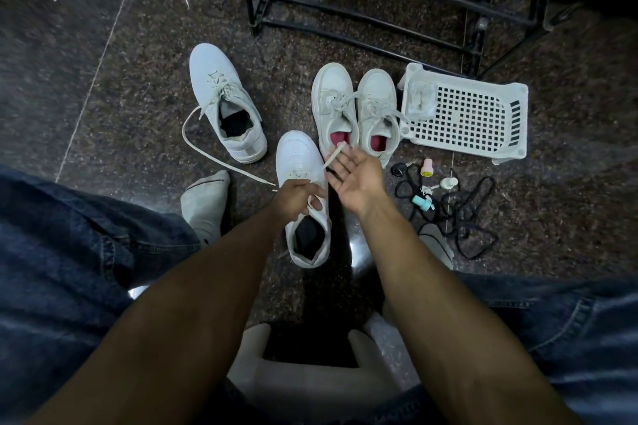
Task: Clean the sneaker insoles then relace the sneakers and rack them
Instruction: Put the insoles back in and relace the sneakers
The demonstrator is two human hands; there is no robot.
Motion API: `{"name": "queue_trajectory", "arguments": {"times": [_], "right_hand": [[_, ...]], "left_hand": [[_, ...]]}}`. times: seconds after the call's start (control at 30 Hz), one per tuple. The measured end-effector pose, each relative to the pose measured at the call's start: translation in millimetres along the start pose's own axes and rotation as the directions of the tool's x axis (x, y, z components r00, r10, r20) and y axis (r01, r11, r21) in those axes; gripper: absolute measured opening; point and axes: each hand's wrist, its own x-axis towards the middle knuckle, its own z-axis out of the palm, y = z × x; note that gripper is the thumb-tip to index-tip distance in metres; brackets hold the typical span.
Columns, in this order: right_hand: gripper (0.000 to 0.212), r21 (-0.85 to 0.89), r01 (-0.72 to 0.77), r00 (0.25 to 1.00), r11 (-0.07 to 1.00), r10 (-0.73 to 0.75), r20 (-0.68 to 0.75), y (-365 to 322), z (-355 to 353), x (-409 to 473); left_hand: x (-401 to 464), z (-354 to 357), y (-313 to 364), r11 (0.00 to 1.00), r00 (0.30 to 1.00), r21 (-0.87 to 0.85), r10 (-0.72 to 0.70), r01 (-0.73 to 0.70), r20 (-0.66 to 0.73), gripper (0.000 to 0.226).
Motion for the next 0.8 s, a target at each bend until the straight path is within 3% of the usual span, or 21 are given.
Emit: {"name": "queue_trajectory", "arguments": {"times": [0.07,0.17,0.3,0.4,0.57,0.67,0.8], "right_hand": [[0.024,-0.288,0.091,0.996,0.953,-0.093,0.008,11.2,-8.9,1.4],[0.021,-0.647,0.159,0.986,0.746,-0.146,0.074,29.9,-22.3,2.9],[0.016,-0.697,0.237,0.971,0.677,-0.19,0.146,32.5,-28.3,2.5],[0.019,-0.78,0.329,0.943,0.532,-0.234,0.239,27.0,-27.0,6.6],[0.015,-0.842,0.334,0.942,0.424,-0.162,0.293,19.3,-23.3,9.3],[0.031,-0.878,0.33,0.938,0.346,-0.225,0.264,17.3,-25.7,12.7],[0.025,-0.908,0.142,0.988,0.393,0.004,0.156,4.9,-37.5,3.9]], "left_hand": [[0.1,-2.2,1.7,0.999,0.998,0.005,-0.047,0.047,0.037,0.017],[3.9,-4.6,-1.9,0.998,0.998,-0.022,-0.064,0.064,0.024,0.025],[4.8,-3.6,-5.9,0.994,0.998,-0.085,-0.061,0.061,0.003,0.028],[8.1,-3.7,-5.9,0.993,0.997,-0.094,-0.072,0.073,0.011,0.025],[9.7,-3.2,-6.6,0.984,0.995,-0.147,-0.098,0.098,0.005,0.022],[11.4,-6.1,-10.0,0.971,0.994,-0.217,-0.107,0.103,-0.004,0.022],[13.0,-5.7,-14.2,0.959,0.989,-0.282,-0.048,0.006,-0.141,0.028]]}}
